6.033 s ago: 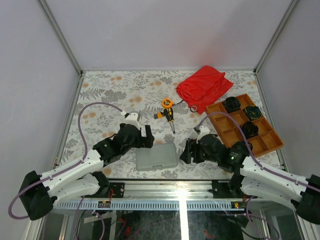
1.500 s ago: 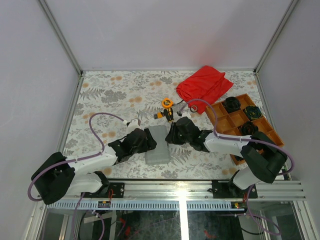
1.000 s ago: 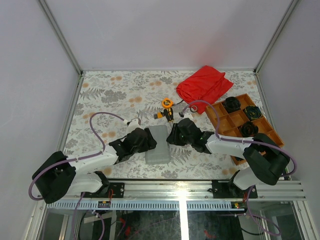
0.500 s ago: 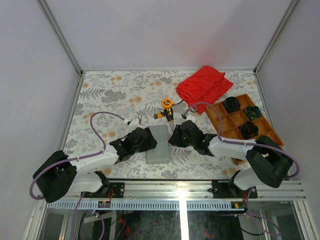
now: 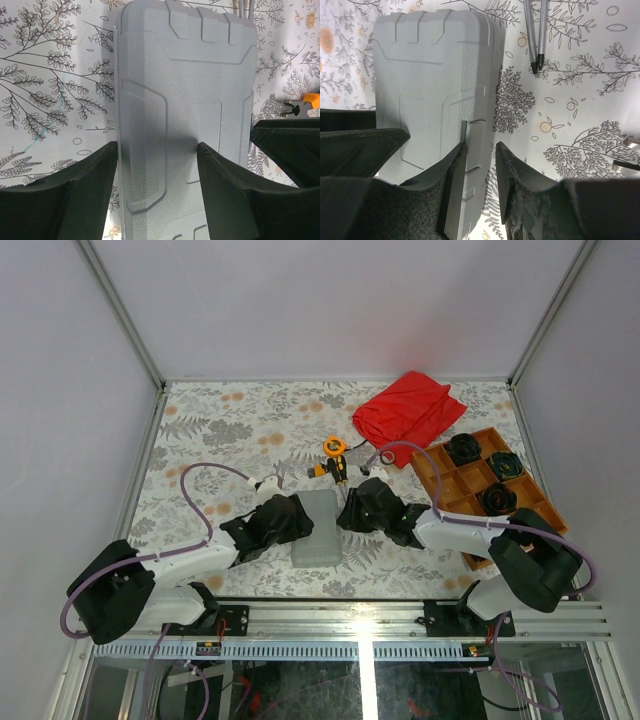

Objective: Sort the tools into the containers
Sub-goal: Adjust the storage box at the center of the board.

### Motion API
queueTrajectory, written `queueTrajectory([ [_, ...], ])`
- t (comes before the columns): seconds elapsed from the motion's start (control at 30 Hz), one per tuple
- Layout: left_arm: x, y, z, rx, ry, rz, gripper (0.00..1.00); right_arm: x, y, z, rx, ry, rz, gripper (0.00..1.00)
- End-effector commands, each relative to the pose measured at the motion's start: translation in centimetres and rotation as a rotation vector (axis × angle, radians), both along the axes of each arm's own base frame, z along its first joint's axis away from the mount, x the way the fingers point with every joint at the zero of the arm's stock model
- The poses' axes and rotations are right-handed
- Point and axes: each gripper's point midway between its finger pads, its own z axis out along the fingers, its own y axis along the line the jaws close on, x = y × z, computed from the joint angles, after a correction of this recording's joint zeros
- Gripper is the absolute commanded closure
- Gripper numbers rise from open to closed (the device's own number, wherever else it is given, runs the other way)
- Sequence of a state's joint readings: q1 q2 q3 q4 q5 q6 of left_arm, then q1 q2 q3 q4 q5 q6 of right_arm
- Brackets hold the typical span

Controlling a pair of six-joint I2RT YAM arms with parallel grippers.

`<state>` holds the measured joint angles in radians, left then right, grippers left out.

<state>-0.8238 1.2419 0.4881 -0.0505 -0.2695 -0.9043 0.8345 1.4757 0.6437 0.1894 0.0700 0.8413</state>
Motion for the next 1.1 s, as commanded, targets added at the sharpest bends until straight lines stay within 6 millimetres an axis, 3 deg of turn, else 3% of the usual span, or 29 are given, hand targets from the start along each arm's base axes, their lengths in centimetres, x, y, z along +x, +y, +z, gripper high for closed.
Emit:
queueTrajectory([
  [0.0, -2.9, 4.3, -4.7, 0.231, 0.132, -0.015, 0.40, 0.3, -2.9, -2.4, -0.219, 0.019, -0.011, 0.63],
  [0.4, -2.9, 6.0, -6.3, 0.369, 0.197, 0.052, 0.49, 0.0, -8.3, -3.8, -0.497, 0.033, -0.076, 0.76],
  [0.63, -2.9, 5.8, -6.6, 0.382, 0.203, 0.046, 0.49, 0.2, -10.2, -2.4, -0.529, -0.017, -0.142, 0.81],
  [0.87, -3.0, 5.8, -6.7, 0.388, 0.209, 0.042, 0.49, 0.7, -10.8, -0.9, -0.536, -0.062, -0.168, 0.82],
  [1.07, -3.0, 5.6, -6.5, 0.375, 0.200, 0.036, 0.49, 1.1, -8.3, 2.5, -0.301, -0.187, -0.135, 0.76],
])
